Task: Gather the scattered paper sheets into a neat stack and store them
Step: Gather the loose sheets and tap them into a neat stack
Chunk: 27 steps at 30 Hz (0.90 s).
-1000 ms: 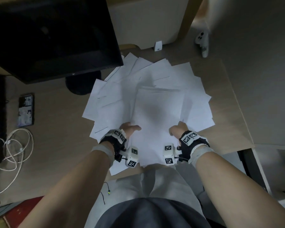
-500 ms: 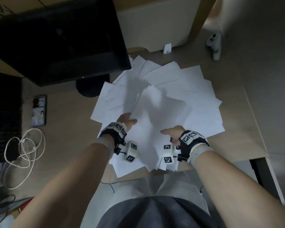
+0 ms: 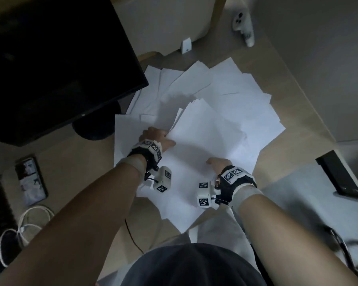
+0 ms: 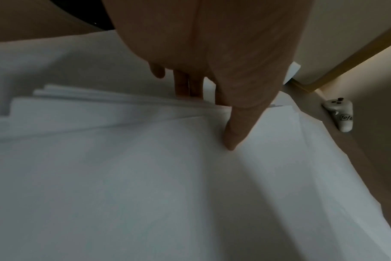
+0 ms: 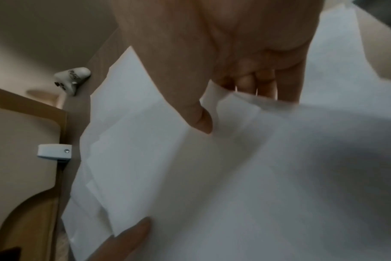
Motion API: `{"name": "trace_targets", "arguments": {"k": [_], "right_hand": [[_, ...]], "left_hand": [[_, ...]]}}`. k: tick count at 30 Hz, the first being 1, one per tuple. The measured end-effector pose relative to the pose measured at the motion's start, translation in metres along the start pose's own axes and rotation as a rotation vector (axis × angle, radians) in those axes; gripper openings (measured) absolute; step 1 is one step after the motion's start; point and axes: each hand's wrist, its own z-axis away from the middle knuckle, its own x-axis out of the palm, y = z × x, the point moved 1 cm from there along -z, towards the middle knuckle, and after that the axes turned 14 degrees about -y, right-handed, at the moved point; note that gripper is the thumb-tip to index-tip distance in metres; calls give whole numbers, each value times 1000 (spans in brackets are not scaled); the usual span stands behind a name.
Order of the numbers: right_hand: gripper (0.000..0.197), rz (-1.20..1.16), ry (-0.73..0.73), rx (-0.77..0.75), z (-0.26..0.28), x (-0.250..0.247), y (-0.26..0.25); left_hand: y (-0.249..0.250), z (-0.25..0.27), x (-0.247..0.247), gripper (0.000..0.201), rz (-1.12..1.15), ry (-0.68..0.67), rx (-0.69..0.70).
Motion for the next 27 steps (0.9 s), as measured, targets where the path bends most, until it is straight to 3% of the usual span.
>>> {"name": "trace_targets", "arguments": {"k": [3, 5, 7, 10, 17, 22, 25, 27], "right_hand": [[60, 0, 125, -62, -4, 5, -6], [57, 49, 202, -73, -14, 6, -6], [48, 22, 247, -95, -15, 6, -5], [49, -17, 129, -54, 5, -1, -8], [42, -85, 27, -59, 7, 4, -13], [37, -147, 61, -212, 6, -7, -1], [15, -107, 21, -367, 16, -20, 3], [16, -14, 4, -452, 19, -29, 2]], "left_hand": [[-1, 0, 5, 65, 110, -72, 66], [-4, -1, 12, 58, 255, -63, 106], [-8, 0, 18, 65, 365, -20, 113], [-13, 3, 25, 70, 537, 8, 104], [-31, 19, 50, 48, 464, -78, 32], [-44, 19, 64, 65, 661, -2, 24], [-44, 28, 74, 55, 815, 82, -5], [-41, 33, 84, 49, 919, 85, 7]]}}
